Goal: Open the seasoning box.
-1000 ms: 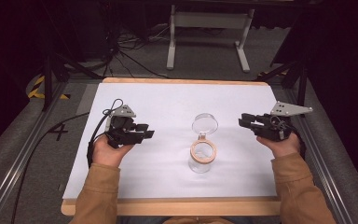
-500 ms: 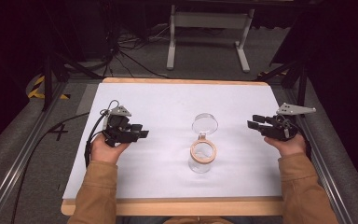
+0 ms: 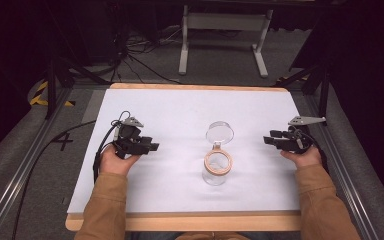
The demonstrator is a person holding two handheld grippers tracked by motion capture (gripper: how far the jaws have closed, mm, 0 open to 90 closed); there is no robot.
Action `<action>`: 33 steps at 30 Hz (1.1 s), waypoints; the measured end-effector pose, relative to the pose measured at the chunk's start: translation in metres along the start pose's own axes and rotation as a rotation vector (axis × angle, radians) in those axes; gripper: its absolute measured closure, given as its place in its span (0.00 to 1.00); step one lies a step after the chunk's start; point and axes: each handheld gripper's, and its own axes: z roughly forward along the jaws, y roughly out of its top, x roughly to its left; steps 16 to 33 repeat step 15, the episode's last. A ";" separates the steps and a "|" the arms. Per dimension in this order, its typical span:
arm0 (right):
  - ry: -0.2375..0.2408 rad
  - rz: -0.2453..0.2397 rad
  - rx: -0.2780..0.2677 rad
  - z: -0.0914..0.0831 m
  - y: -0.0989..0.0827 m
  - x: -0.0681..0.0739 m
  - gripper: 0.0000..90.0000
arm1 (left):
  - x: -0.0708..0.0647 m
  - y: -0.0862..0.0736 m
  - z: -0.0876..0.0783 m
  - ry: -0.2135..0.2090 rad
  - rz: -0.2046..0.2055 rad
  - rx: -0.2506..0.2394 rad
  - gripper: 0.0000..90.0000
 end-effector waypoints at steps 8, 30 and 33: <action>0.001 -0.037 0.101 0.016 -0.008 0.000 0.58 | 0.001 -0.001 0.007 0.001 0.017 0.044 0.61; 0.009 -0.061 0.190 0.028 -0.011 0.005 0.55 | 0.001 -0.001 0.008 -0.005 0.025 0.046 0.61; 0.009 -0.061 0.190 0.028 -0.011 0.005 0.55 | 0.001 -0.001 0.008 -0.005 0.025 0.046 0.61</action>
